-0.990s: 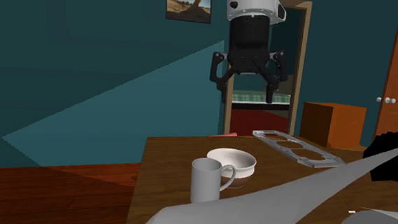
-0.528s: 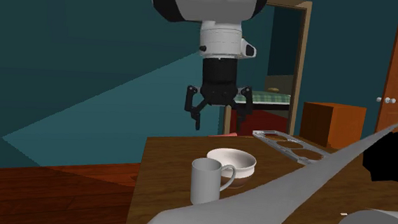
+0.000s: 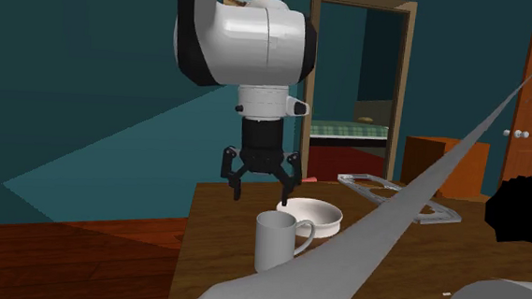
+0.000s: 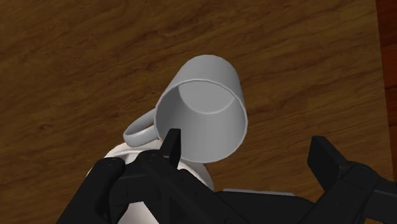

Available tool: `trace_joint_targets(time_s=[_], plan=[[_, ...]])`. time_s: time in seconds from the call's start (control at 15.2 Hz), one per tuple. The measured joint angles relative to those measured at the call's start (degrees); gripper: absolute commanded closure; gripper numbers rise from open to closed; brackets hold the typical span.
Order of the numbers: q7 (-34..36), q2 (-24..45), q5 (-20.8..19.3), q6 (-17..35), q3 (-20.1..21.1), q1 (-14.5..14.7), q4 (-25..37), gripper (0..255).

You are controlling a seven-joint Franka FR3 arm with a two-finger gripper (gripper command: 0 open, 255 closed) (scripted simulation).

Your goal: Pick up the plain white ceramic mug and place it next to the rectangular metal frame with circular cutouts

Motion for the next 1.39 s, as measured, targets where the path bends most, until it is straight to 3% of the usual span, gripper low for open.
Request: trace_joint_targets(time_s=[0.46,0.86,0.92,1.39], plan=[[0.9,4.3,-0.4,6.8,1.0,-0.3,-2.5,0],[0.9,4.8,-0.5,7.6,1.0,-0.4,-2.7,0],[0.9,4.8,-0.5,7.6,1.0,-0.4,-2.7,255],[0.9,4.8,-0.5,7.6,1.0,-0.4,-2.7,255]])
